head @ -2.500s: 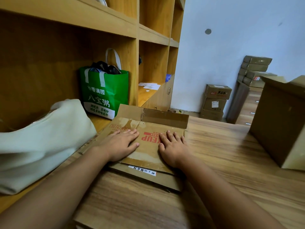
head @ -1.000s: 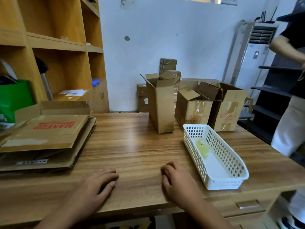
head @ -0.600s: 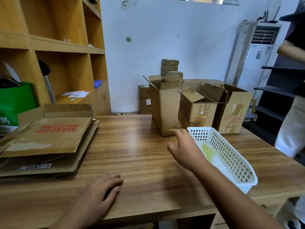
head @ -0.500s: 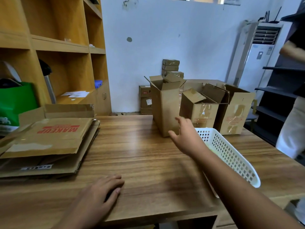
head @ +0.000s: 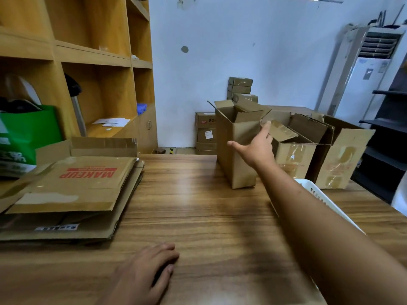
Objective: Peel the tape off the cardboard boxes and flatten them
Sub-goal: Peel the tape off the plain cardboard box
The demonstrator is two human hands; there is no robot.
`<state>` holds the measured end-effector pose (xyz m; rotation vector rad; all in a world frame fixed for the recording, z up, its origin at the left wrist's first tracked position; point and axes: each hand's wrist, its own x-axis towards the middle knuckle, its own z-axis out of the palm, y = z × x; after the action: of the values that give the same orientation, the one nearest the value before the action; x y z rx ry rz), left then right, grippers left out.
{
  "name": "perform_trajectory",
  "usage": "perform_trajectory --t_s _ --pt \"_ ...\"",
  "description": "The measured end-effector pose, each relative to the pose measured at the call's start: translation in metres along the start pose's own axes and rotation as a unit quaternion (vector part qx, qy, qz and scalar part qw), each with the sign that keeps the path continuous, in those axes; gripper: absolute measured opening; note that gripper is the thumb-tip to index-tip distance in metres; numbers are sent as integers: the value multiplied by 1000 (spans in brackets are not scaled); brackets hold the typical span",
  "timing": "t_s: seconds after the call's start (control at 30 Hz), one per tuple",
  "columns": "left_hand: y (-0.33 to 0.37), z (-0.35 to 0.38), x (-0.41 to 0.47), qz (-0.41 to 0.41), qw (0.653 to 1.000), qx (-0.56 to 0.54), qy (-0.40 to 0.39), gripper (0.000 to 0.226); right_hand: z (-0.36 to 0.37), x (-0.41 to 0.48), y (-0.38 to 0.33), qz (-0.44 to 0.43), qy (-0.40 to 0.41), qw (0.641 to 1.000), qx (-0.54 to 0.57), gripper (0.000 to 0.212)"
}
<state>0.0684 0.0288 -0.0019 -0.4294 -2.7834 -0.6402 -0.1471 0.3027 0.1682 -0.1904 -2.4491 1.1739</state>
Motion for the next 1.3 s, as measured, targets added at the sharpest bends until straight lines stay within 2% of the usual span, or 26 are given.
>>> perform_trajectory --t_s 0.13,0.2,0.27,0.47,0.77,1.13,1.23,1.3 --pt "3 -1 7 47 998 19 33 41 16 8 8 30 7 1000 4 140" --pt "6 -3 8 29 999 35 17 37 23 12 12 39 13 999 8 140" --pt "8 -5 7 18 1000 4 -1 31 28 14 15 44 14 999 8 138" --pt "13 -8 6 34 999 14 9 29 36 20 18 49 20 999 11 134" --pt "4 -3 9 43 999 9 -3 30 39 19 16 36 35 998 49 113" --pt "10 -8 7 19 1000 7 -15 27 20 -15 16 2 33 995 91 108" --pt "11 -9 5 12 1000 17 -11 26 9 -33 14 -8 23 993 112 110" --pt "13 -8 3 11 1000 26 1 26 0 -45 13 -13 14 991 131 119"
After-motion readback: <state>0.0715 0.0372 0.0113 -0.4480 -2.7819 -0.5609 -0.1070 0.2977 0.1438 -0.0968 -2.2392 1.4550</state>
